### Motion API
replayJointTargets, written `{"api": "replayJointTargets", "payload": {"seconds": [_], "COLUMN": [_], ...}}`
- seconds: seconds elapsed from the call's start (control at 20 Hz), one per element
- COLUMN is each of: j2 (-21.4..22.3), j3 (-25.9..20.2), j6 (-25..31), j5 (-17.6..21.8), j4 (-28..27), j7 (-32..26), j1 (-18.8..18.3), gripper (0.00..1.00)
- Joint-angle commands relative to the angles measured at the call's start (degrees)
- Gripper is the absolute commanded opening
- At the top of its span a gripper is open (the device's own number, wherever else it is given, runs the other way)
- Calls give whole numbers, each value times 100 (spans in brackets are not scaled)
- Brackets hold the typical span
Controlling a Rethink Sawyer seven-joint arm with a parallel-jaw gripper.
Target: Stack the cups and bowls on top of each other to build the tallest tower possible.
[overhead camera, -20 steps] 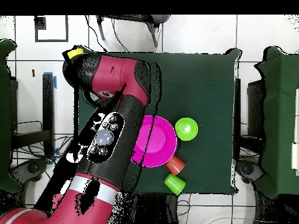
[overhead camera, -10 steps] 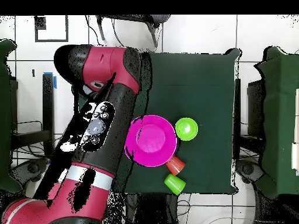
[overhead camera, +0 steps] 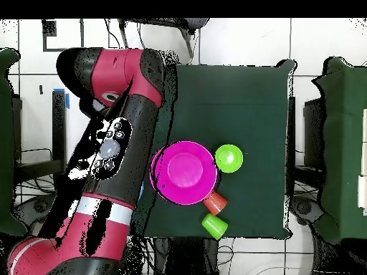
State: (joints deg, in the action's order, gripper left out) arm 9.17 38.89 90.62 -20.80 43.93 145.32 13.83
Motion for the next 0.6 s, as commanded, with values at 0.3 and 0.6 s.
{"api": "replayJointTargets", "payload": {"seconds": [0.3, 0.6], "j2": [-50, 99], "j3": [-251, -396], "j6": [233, 273], "j5": [-608, -620], "j4": [403, 630], "j7": [2557, 2380], "j1": [170, 94], "gripper": [100, 100]}}
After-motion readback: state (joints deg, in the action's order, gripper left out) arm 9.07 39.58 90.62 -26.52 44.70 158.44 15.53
